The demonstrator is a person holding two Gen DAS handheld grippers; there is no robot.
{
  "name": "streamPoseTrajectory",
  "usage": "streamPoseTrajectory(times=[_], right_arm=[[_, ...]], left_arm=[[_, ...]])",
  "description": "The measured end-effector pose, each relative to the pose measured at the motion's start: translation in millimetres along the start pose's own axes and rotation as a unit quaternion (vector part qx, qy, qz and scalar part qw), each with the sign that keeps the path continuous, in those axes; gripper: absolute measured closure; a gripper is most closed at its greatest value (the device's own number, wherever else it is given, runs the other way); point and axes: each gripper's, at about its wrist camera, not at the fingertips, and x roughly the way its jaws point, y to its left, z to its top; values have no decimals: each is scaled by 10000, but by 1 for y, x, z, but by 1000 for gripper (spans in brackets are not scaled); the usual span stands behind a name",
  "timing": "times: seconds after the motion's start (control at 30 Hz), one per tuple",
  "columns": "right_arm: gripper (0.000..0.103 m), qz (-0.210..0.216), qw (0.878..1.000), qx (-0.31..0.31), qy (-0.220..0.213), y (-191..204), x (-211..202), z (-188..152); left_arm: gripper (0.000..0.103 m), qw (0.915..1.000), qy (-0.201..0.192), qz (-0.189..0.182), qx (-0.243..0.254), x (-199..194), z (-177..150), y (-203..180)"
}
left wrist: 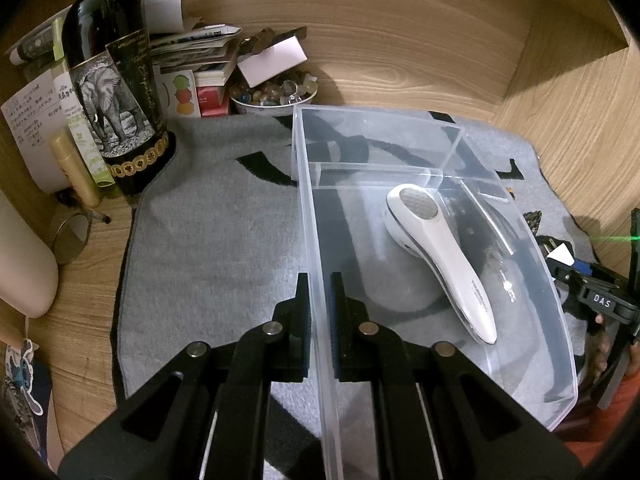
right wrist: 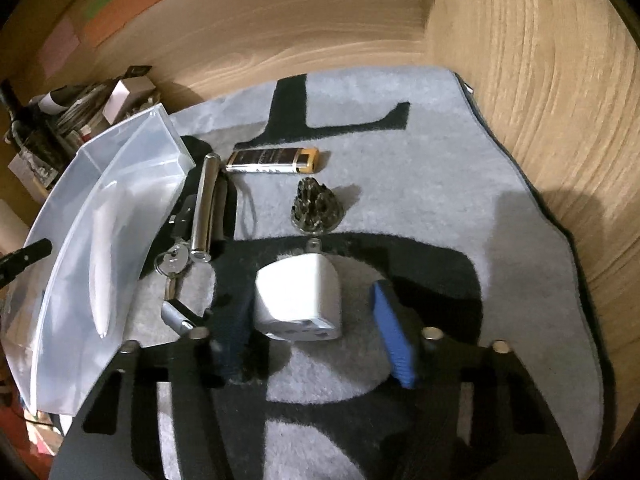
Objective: Organize rigid objects
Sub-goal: 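Reach the right tool to the white plug adapter and grasp it, then carry the plug adapter into the box and open the right tool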
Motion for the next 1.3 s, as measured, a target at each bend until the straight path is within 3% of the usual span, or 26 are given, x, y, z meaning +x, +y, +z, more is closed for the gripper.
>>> streamPoseTrajectory(times=[0.3,0.83,1.07,1.3], right_arm=[[64,-61,9993,-212,-316,11,-15,9],[64,476,9863,-998,-1220,80,-50,57],[64,815,9782,-1338,-1364,113,-51,69],[64,994,9744,-1645,-1162,140,-32,75]], left_arm=[[95,10000,5,4,0,0,1,-1],[95,10000,4,-3,-1,0,2,-2],[95,10000,3,-2,-6,0,2,-3],[95,10000,4,1,-2,0,2,-3]])
